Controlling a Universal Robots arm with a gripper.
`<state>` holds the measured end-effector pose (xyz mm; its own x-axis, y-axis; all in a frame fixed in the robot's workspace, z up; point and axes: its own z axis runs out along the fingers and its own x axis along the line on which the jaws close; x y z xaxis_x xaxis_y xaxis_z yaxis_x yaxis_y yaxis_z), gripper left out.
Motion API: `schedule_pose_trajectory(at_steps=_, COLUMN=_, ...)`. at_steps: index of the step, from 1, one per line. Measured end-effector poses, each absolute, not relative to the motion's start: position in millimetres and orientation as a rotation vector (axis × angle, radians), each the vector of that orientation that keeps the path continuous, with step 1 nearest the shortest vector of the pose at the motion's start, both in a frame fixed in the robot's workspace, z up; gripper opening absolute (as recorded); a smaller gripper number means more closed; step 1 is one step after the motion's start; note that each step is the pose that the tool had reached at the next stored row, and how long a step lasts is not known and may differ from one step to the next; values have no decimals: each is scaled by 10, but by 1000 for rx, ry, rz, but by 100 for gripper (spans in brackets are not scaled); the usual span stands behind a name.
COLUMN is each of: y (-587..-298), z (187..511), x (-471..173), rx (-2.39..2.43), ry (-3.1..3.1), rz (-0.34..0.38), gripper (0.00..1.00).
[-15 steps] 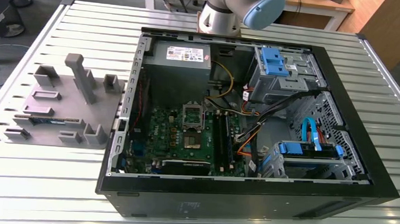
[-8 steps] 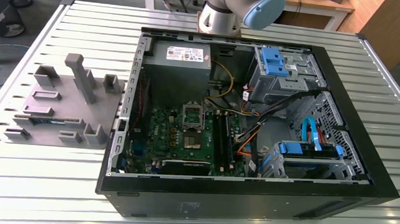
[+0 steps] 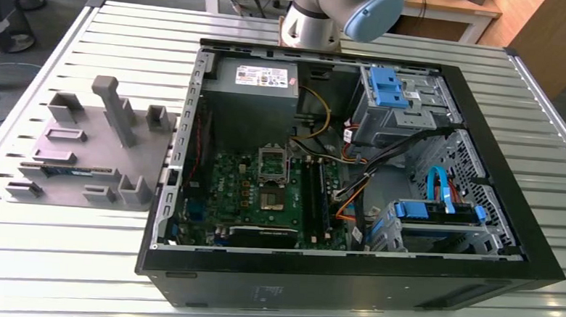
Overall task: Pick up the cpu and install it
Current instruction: 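Pick up the cpu and move it towards the insertion slot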
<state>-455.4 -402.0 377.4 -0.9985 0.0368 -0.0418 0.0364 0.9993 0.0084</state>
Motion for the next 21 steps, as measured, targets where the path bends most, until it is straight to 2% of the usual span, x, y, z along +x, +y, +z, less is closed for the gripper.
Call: schedule_pose_trajectory(at_steps=21, y=-4021, z=3791, x=-4490, rx=57, ry=3099, rz=12, gripper=47)
